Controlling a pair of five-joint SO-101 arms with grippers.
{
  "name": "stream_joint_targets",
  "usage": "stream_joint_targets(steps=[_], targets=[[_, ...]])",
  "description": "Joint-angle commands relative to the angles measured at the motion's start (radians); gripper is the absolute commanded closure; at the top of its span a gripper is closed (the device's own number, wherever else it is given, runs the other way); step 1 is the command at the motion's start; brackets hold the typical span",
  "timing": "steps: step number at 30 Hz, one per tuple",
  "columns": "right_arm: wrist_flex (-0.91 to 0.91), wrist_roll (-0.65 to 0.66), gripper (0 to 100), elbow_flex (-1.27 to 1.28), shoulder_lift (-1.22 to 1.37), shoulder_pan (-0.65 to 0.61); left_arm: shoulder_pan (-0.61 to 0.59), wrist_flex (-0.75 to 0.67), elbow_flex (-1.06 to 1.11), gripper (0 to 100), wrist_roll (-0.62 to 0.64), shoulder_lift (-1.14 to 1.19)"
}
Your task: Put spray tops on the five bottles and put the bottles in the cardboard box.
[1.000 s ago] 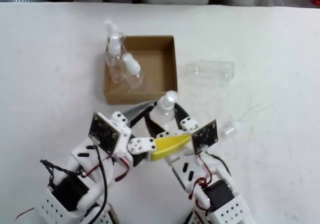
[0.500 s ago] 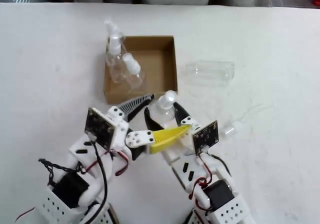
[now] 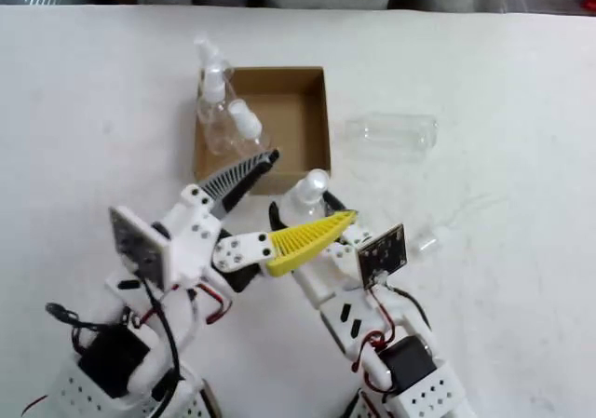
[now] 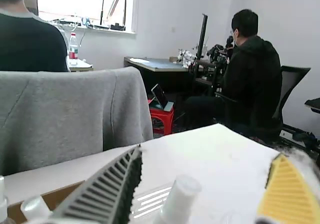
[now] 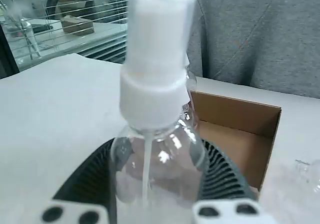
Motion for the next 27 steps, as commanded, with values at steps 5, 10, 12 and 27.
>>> stream_joint_targets(steps=[5, 10, 12, 27], targets=[[-0.001, 0.011, 98.4, 0.003, -0.015, 0.008, -0.068, 0.157, -0.204, 62, 0.005, 0.005], [-0.005, 0.011, 98.4, 0.003, -0.015, 0.021, -0.185, 0.175, -0.14, 67, 0.005, -0.002], [-0.008, 0.011, 98.4, 0.003, -0.016, 0.039, -0.217, 0.172, -0.101, 74, 0.005, -0.002], [-0.282, 0.055, 98.4, 0.003, -0.015, 0.191, -0.407, 0.18, 0.161, 98, 0.012, -0.002]])
